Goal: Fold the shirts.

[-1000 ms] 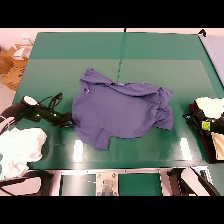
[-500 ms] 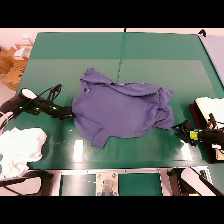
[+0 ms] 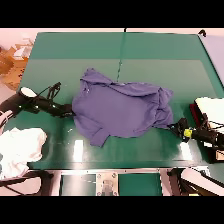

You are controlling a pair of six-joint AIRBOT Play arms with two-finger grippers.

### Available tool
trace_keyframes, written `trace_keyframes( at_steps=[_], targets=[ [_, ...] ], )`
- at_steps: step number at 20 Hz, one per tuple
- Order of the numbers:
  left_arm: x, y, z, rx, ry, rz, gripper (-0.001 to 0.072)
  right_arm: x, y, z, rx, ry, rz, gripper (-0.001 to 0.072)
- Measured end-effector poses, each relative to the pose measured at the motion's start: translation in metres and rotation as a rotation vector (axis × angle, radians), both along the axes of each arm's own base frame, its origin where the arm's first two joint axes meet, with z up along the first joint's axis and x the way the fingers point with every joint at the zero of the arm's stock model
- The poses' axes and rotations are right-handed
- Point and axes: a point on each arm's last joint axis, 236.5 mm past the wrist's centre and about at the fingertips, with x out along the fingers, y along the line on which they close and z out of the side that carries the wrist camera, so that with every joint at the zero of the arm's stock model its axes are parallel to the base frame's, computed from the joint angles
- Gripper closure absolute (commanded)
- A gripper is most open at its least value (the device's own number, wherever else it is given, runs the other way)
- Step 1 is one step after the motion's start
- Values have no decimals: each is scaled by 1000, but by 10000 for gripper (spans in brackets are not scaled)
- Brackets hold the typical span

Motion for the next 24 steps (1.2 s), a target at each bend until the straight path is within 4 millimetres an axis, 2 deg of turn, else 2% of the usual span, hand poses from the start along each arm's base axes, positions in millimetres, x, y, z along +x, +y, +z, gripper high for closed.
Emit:
trace_keyframes(
  at_steps=[2, 3, 5, 7, 9, 10, 12, 13, 14, 15, 17, 19, 21, 22, 24],
  targets=[
    [10, -3, 19, -19, -28, -20, 688, 11, 2, 16, 25, -53, 22, 698],
    [16, -5, 33, -27, -51, -33, 688, 24, 3, 36, 55, -112, 21, 698],
    [34, -8, 79, -38, -145, -57, 688, 47, -4, 81, 55, -222, 26, 698],
    [55, -8, 147, -35, -310, -61, 688, 71, -15, 147, 19, -356, 22, 698],
    [66, -9, 241, -23, -535, -58, 688, 88, -27, 225, -67, -495, 15, 698],
    [66, -8, 289, -13, -655, -52, 688, 91, -29, 265, -118, -560, 16, 698],
    [50, -5, 394, 14, -918, -17, 688, 90, -28, 351, -236, -705, 13, 698],
    [34, -3, 446, 28, -1051, 7, 688, 84, -23, 395, -298, -783, 14, 698],
    [13, 0, 489, 42, -1165, 28, 687, 76, -15, 438, -363, -864, 14, 698],
    [-11, 3, 532, 52, -1280, 56, 688, 66, -7, 476, -426, -941, 9, 698],
    [-61, 9, 592, 72, -1463, 108, 688, 41, 13, 543, -554, -1077, 2, 698],
    [-100, 19, 626, 111, -1579, 167, 688, 15, 28, 587, -687, -1159, -17, 698],
    [-125, 31, 645, 156, -1647, 229, 688, -6, 34, 614, -803, -1198, -52, 698],
    [-131, 38, 648, 181, -1659, 256, 687, -13, 34, 622, -846, -1204, -70, 698],
    [-127, 50, 643, 225, -1640, 299, 687, -16, 25, 624, -900, -1182, -104, 698]
  ],
)
